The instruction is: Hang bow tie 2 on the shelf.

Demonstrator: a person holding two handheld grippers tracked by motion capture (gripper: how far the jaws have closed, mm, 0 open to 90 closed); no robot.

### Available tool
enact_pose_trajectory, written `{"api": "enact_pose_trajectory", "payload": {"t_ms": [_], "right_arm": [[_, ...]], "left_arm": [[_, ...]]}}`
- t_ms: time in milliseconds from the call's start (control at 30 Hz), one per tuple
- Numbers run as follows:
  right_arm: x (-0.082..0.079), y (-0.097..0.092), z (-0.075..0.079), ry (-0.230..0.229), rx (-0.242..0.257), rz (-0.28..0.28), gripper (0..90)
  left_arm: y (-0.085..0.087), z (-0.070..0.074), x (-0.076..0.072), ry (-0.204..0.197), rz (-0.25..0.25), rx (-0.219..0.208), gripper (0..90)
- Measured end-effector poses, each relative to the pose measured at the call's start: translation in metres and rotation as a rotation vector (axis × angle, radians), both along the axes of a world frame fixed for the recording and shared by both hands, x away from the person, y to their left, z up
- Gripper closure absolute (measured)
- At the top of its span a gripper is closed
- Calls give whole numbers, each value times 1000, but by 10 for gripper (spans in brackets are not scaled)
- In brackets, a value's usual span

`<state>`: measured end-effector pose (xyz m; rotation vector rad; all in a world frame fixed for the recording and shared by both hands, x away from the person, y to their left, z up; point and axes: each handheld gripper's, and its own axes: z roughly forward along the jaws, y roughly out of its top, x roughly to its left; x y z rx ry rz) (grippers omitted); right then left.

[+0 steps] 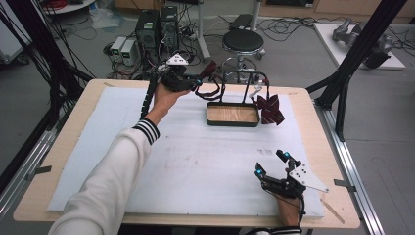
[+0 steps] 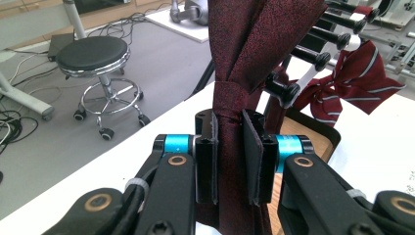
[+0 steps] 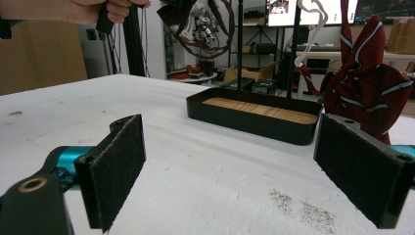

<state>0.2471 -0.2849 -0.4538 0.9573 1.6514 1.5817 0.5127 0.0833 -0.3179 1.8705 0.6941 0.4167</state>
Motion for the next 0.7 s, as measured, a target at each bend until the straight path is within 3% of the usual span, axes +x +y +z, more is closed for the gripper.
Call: {"api": "enact_pose_trajectory", "payload": {"t_ms": [467,633,700], "right_arm": [[0,0,0,-2,-2,0,112],[0,0,0,-5,-4,1,111],[0,0,0,-5,-3,1,112]], "left_arm": [[3,-6,2,29,-4,42,731],[4,-10,3,45,-11,41,648],[5,-10,4,47,-18,26,560]]}}
